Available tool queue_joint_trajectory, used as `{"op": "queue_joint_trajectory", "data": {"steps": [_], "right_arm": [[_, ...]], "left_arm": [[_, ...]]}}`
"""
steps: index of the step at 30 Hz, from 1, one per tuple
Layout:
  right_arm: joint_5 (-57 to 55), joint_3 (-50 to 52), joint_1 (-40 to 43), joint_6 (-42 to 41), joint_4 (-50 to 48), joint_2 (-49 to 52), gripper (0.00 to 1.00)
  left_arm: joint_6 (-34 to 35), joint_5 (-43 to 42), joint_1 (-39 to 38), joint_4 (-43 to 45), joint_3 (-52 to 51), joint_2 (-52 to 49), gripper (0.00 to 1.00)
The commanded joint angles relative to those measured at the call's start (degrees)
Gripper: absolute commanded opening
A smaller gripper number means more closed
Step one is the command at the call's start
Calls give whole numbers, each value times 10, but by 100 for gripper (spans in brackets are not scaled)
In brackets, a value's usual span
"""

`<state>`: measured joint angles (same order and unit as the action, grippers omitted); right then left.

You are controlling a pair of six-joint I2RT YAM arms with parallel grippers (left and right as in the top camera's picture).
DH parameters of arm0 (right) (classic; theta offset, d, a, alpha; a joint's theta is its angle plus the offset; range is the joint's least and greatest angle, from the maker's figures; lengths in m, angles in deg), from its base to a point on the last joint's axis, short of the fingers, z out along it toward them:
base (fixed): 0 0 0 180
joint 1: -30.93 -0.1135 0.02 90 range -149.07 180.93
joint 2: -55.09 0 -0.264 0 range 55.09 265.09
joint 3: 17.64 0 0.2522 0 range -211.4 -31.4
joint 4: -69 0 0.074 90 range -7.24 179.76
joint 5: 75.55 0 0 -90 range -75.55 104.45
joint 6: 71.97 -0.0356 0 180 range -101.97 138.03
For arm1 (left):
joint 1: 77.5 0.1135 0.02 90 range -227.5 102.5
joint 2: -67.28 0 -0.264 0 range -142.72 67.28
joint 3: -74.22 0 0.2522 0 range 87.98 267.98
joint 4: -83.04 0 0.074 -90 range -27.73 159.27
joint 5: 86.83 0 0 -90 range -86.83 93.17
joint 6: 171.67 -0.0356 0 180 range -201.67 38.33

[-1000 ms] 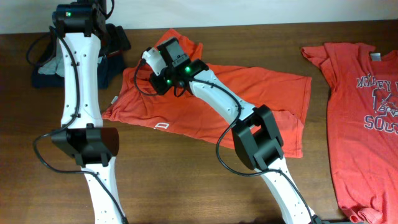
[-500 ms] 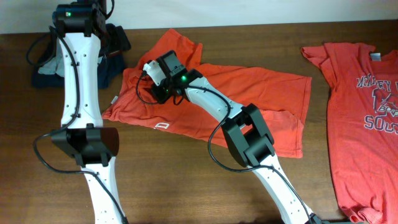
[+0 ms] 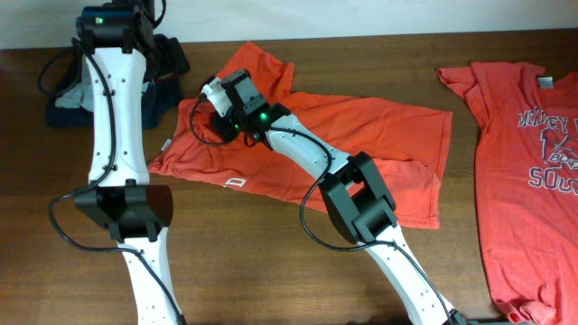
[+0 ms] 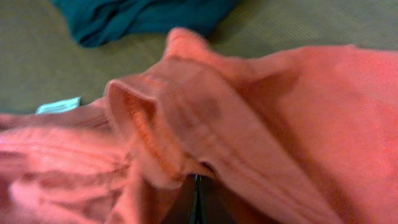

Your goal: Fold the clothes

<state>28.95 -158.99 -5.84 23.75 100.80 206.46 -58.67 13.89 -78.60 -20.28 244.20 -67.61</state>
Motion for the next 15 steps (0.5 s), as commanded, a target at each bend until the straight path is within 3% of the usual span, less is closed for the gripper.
{"op": "queue_joint_trajectory", "data": {"steps": [1, 7, 15], "right_arm": [[-55, 1, 5, -7, -14, 14, 4], [-62, -18, 27, -16, -67, 14, 4], [60, -68, 40, -54, 36, 14, 4]], "left_arm": [[1, -3, 0, 0, 1, 2, 99], [1, -3, 0, 1, 1, 2, 99], [1, -3, 0, 1, 1, 2, 99]]}}
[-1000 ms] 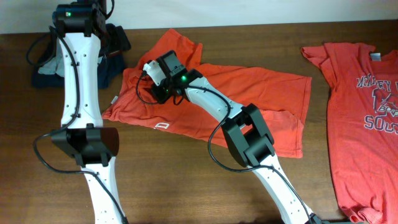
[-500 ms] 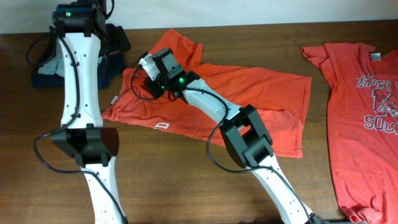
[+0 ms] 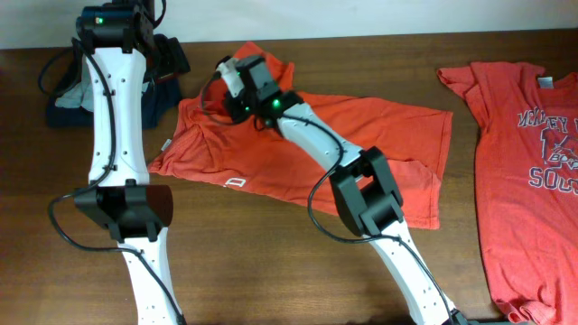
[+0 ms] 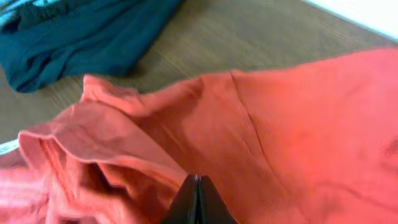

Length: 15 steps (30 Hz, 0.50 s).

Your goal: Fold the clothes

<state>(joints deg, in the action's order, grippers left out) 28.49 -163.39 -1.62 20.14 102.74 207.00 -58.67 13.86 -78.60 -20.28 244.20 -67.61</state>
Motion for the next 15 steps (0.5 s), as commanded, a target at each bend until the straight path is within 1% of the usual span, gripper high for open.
{"op": "queue_joint_trajectory", "data": {"steps": [1, 3, 9, 15], "right_arm": [[85, -25, -4, -18, 24, 8, 4], [105, -25, -9, -26, 43, 8, 4], [104, -24, -26, -33, 100, 9, 4], [104, -17, -35, -33, 120, 12, 4]], "left_arm": [[1, -2, 0, 0, 1, 2, 99], [1, -2, 0, 0, 1, 2, 99], [1, -2, 0, 0, 1, 2, 99], [1, -2, 0, 1, 1, 2, 99]]}}
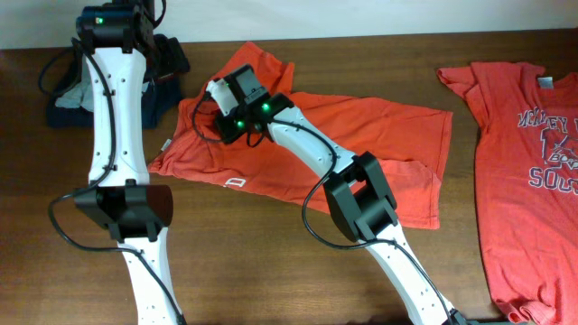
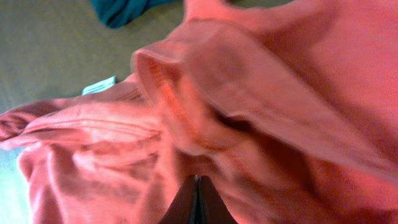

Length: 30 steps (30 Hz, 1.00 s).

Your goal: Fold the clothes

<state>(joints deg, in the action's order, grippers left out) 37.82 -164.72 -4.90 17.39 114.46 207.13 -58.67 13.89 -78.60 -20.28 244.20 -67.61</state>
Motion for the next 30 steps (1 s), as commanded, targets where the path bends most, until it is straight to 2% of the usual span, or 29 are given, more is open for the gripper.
{"op": "queue_joint_trajectory", "data": {"steps": [1, 15, 30], "right_arm": [[10, -2, -2, -5, 3, 10, 4], [-22, 32, -5, -5, -27, 11, 4], [-74, 64, -12, -5, -120, 11, 4]], "left_arm": [[1, -3, 0, 0, 1, 2, 99], [1, -3, 0, 1, 1, 2, 99], [1, -3, -1, 0, 1, 2, 99]]}}
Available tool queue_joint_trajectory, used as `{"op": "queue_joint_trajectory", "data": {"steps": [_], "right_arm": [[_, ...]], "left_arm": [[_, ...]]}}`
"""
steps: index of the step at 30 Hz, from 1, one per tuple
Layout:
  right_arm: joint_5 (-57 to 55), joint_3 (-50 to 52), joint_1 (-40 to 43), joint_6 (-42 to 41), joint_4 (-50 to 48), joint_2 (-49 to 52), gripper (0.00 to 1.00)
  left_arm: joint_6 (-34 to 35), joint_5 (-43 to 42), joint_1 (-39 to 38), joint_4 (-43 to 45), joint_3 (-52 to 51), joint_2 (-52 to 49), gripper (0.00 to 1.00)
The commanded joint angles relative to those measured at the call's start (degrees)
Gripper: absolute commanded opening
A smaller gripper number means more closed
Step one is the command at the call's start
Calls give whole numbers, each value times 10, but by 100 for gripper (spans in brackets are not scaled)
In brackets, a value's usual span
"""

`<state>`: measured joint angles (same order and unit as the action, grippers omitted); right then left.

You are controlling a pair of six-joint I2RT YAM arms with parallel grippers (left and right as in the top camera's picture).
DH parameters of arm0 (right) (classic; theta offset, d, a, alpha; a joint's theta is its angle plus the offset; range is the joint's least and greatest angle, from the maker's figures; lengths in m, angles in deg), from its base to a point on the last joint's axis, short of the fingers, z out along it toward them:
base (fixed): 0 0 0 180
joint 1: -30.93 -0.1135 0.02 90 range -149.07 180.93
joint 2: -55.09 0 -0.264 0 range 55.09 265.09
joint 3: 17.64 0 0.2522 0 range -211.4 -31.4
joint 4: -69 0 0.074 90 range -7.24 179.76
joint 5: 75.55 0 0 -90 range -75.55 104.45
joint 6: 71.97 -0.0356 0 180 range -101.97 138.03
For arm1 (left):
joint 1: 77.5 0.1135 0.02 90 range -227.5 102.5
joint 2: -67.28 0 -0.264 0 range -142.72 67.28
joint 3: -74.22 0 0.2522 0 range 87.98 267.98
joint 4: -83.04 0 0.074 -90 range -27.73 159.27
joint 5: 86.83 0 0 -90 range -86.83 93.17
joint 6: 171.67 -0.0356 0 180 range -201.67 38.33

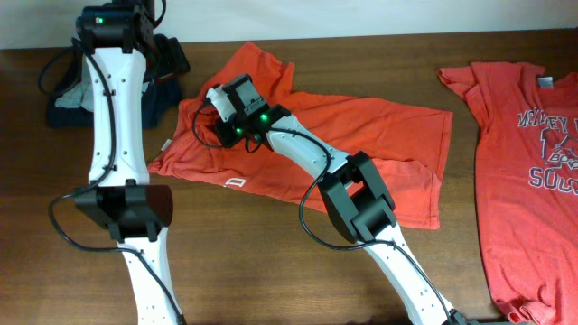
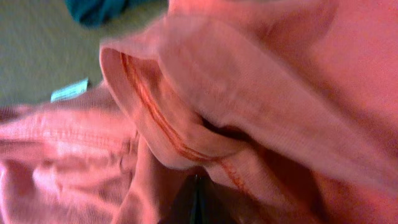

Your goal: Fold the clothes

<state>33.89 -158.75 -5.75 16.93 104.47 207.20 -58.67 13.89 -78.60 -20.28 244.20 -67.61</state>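
Note:
An orange T-shirt (image 1: 361, 135) lies spread across the middle of the wooden table (image 1: 271, 262). My right gripper (image 1: 219, 101) is low over its left part, near the upper sleeve. In the right wrist view the fingers are pressed together, and my right gripper (image 2: 196, 186) is half buried under a raised hemmed fold of the orange shirt (image 2: 186, 112), shut on that fabric. The left arm reaches to the far left corner, where my left gripper (image 1: 172, 56) sits at a dark blue garment (image 1: 68, 95); its jaws are hidden.
A red printed T-shirt (image 1: 533, 162) lies flat at the right edge. The dark garment shows as a teal patch (image 2: 99, 9) beyond the fold. A white label (image 2: 69, 90) sticks out at the orange shirt's left edge. Bare wood fills the front.
My right gripper has shifted slightly left and toward the front over the shirt. The hemmed fold now stands closer and larger in the wrist view. The left arm has not moved.
My right gripper was shut over the shirt's left part with a fold bunched at its tips. Then it was farther back by the upper sleeve, then nearer again. Now it is almost where it began, the fold still at its tips. The shirt's outline has barely changed.

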Motion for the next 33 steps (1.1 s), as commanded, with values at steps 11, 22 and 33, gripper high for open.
{"op": "queue_joint_trajectory", "data": {"steps": [11, 22, 33], "right_arm": [[-111, 4, 4, 0, -83, 11, 4], [-156, 4, 43, 2, -179, 11, 4], [23, -70, 63, 1, -28, -32, 4]], "left_arm": [[1, -3, -1, 0, 1, 2, 99], [1, -3, -1, 0, 1, 2, 99], [1, -3, -1, 1, 1, 2, 99]]}}
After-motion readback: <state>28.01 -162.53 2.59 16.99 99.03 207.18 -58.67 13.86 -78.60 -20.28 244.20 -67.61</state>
